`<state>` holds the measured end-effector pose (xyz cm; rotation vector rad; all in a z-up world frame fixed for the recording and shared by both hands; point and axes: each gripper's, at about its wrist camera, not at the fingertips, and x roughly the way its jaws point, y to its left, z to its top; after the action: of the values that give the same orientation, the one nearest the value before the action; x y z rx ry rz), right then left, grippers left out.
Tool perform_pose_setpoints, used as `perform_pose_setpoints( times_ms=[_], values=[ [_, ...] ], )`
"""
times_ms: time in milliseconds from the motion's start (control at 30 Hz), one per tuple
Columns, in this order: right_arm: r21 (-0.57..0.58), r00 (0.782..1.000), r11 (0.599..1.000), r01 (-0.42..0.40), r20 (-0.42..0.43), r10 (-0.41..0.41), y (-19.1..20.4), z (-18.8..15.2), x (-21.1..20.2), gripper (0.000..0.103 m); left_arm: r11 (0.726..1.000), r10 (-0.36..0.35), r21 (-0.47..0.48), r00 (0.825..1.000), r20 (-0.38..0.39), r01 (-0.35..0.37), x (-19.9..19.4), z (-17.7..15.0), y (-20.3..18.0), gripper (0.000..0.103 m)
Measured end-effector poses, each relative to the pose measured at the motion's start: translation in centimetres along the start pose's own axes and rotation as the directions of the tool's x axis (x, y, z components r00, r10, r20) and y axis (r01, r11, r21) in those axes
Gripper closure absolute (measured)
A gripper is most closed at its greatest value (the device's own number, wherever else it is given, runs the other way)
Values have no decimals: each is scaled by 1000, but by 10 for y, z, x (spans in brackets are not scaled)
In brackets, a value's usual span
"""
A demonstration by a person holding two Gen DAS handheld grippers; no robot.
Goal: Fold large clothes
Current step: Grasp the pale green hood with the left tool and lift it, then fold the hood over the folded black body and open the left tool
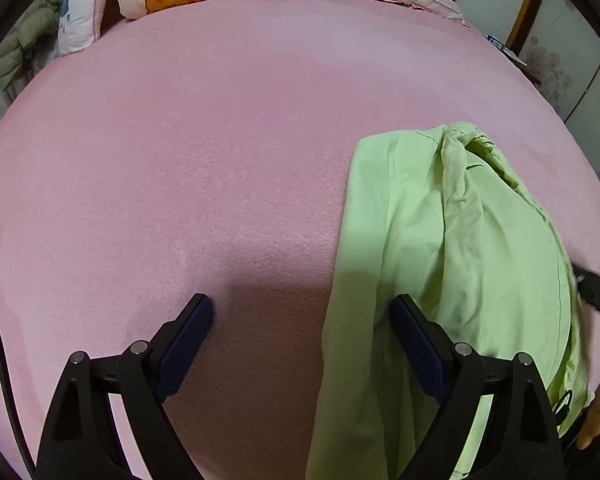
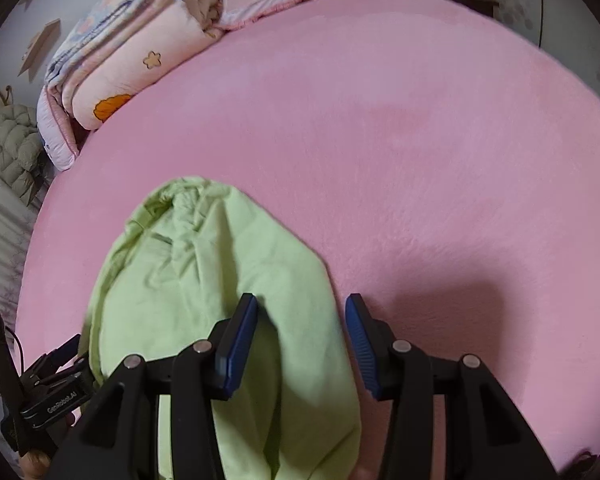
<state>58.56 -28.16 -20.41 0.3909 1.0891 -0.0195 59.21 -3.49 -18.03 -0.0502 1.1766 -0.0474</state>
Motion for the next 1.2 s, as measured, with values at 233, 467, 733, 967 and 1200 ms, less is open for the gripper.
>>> perform_pose_setpoints(
  times_ms=[233,467,733,967,1200],
  values=[
    [-64,1000,998,-15,7,16,7,-12,-1,100,997,-71,25,996,45,70,-20,-6,-21,99],
    [-156,957,985,-71,269,111,22,-36,-107,100,990,-141,15,951,276,143,-117,-40,-23,99],
    [-317,896,946,-72,397,201,2,-148,-223,99,969,-246,62,913,327,239,-206,-163,5,98],
    [-313,980,947,80,199,-17,-30,-254,-214,78,961,-249,-114,968,43,252,-192,-261,43,74],
    [-158,996,986,-50,70,62,-65,-303,-243,78,952,-262,-172,965,-20,255,-222,-311,45,71]
  ],
)
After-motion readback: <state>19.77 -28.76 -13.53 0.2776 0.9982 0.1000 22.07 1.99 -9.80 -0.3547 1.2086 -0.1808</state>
